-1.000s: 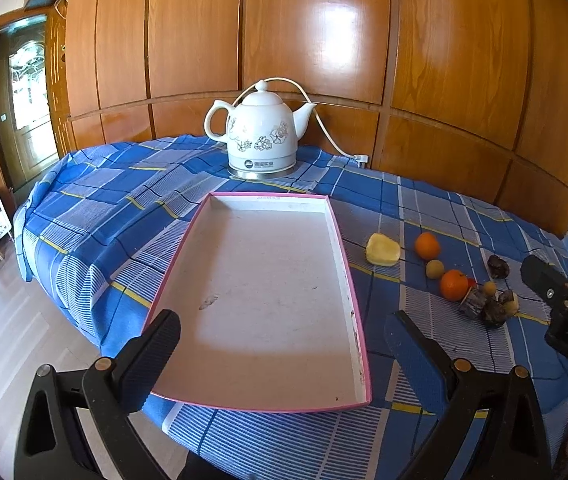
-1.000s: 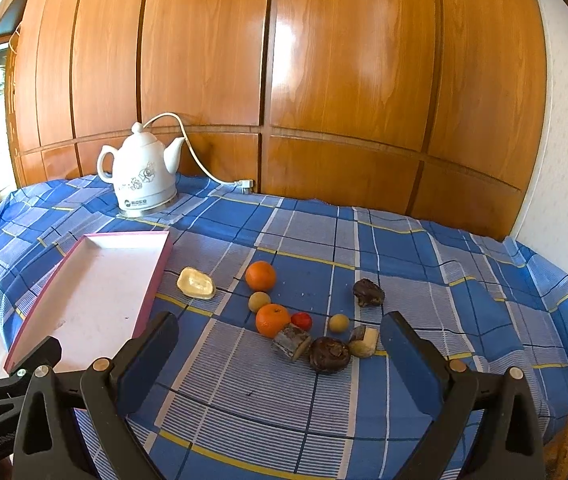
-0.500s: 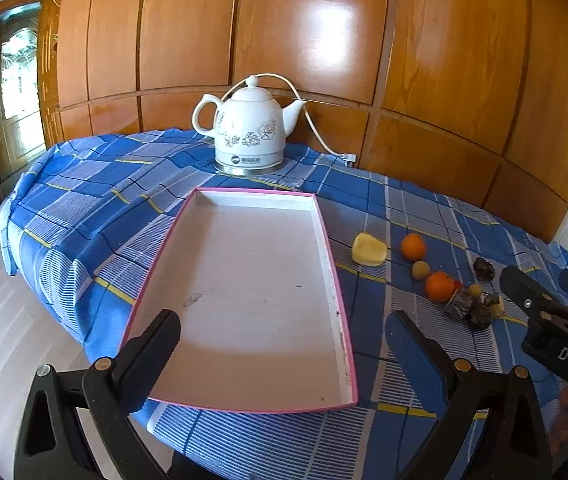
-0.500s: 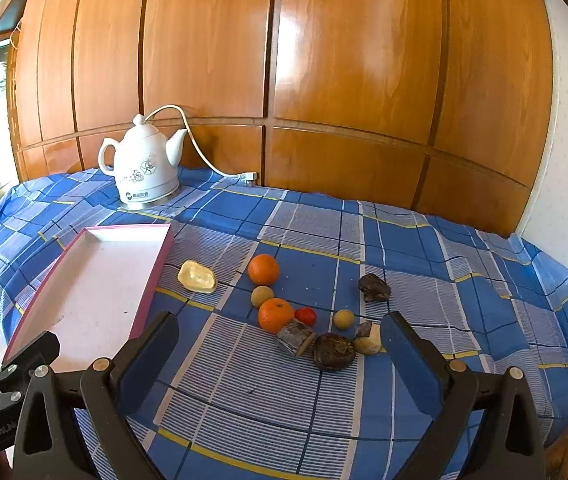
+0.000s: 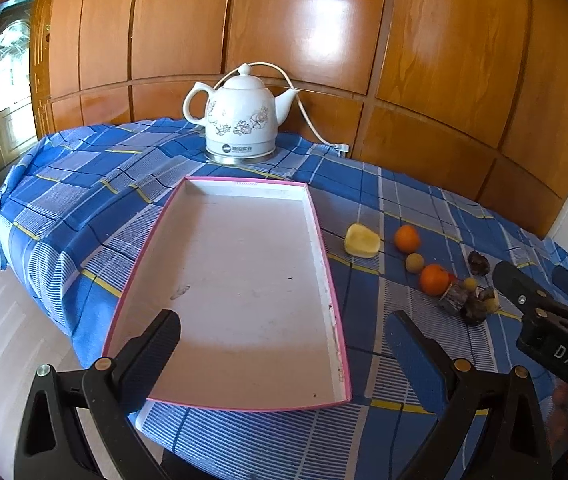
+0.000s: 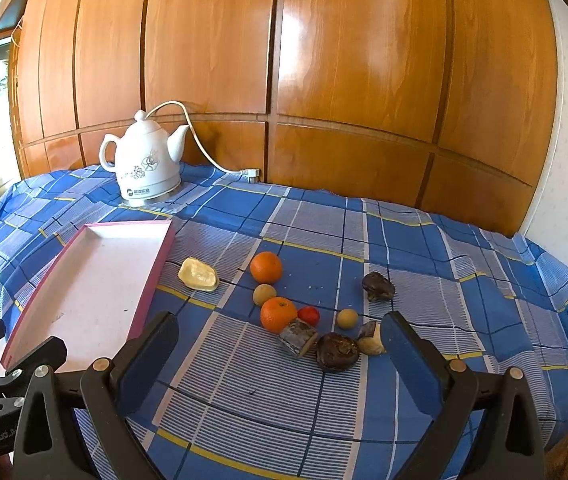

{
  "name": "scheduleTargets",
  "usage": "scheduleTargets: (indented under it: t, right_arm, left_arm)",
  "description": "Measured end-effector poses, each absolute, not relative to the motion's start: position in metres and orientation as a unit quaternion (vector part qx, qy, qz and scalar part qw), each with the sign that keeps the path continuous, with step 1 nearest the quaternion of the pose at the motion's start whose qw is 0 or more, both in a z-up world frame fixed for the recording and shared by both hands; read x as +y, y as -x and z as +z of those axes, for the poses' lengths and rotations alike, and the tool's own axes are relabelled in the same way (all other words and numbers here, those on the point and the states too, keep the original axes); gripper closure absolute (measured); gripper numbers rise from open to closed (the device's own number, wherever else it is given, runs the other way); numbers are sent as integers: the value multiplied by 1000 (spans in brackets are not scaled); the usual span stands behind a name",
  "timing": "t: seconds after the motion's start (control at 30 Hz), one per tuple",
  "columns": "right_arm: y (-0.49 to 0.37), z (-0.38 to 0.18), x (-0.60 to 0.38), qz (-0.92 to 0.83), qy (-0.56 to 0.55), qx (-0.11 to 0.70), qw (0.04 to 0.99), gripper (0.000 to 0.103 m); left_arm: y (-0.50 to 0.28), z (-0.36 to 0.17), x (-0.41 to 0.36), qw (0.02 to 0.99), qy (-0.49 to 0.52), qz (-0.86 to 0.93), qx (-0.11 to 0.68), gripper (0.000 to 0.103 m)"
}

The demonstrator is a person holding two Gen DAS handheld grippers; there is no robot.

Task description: Organize fruits

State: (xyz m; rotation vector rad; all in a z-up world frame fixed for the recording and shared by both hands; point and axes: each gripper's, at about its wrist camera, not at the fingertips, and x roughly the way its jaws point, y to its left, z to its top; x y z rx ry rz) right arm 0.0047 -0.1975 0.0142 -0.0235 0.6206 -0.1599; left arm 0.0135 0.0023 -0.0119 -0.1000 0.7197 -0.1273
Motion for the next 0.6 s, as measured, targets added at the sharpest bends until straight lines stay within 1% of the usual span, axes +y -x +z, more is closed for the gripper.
scheduleTargets:
  t: [0.6]
  right_arm:
    - [-9, 11, -203, -72, 7, 310, 948, 1]
  left_arm:
    - [-15, -9, -4, 934, 37, -73, 349, 0]
